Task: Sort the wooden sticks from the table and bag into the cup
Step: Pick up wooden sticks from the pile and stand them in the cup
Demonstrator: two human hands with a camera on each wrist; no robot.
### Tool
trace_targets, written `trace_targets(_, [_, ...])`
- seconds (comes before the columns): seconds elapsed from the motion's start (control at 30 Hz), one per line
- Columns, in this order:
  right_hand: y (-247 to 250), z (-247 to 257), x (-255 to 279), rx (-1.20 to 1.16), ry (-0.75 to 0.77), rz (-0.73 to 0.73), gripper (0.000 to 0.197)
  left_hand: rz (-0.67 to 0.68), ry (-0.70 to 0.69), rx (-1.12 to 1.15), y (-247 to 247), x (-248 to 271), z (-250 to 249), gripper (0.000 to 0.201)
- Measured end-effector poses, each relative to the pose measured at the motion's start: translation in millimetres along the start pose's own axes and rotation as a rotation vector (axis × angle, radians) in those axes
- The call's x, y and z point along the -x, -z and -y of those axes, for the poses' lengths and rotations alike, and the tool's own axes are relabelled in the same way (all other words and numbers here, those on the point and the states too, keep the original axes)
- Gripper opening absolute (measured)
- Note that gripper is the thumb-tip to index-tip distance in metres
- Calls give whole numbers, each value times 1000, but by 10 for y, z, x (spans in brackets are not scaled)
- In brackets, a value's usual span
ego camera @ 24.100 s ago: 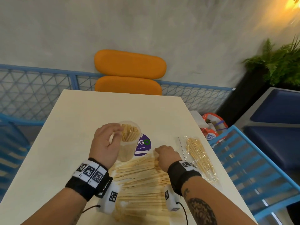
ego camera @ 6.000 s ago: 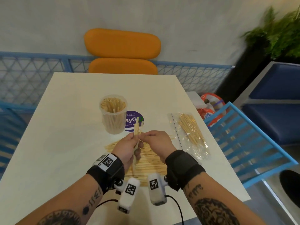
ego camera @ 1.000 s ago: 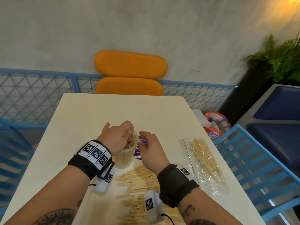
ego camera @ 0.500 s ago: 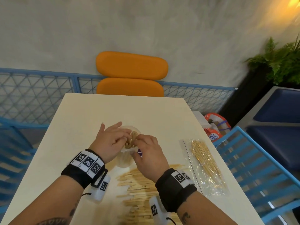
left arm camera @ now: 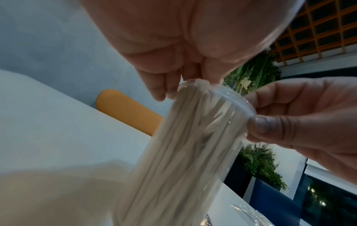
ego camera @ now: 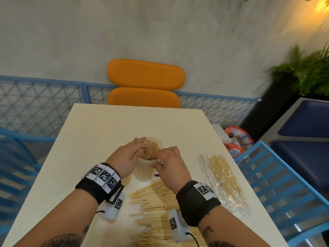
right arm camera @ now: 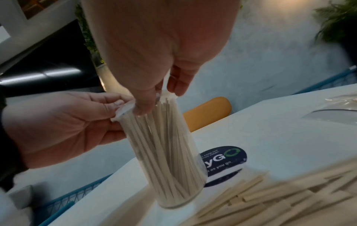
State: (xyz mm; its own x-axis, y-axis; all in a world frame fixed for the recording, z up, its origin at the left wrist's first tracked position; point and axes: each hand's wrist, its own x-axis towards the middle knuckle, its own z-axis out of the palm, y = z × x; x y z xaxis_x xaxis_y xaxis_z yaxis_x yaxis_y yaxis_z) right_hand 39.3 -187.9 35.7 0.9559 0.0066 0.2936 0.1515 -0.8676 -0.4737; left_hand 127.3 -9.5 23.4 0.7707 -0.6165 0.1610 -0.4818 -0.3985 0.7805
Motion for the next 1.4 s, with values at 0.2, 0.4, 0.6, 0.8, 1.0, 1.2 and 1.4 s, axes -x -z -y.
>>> trace_targets(0.2, [-9, -108, 42, 34, 57, -111, 15, -31, 3, 26, -63, 3, -20, 31])
trace_targets(0.4, [91, -37, 30, 254, -49, 151, 40, 80, -16, -63, -45, -10, -97, 28])
trace_targets(0.6, [189, -55, 95, -32, -51, 135, 46, -40, -122, -103, -74, 37, -232, 27])
trace_targets(0.8, [413, -260, 326, -190, -223, -144, 36, -126, -20, -110, -87, 182, -222, 29])
trace_targets(1.0, [421, -531, 881, 0, -457, 113, 26, -397, 55, 26, -214, 514, -314, 22])
trace_targets(1.2, [181, -270, 1287, 240, -371, 429, 38, -147, 381, 143, -605, 794, -274, 18])
trace_targets(1.4, [-62, -160, 1390, 462, -246, 455, 16, -31, 481, 283, -946, 998, -278, 19])
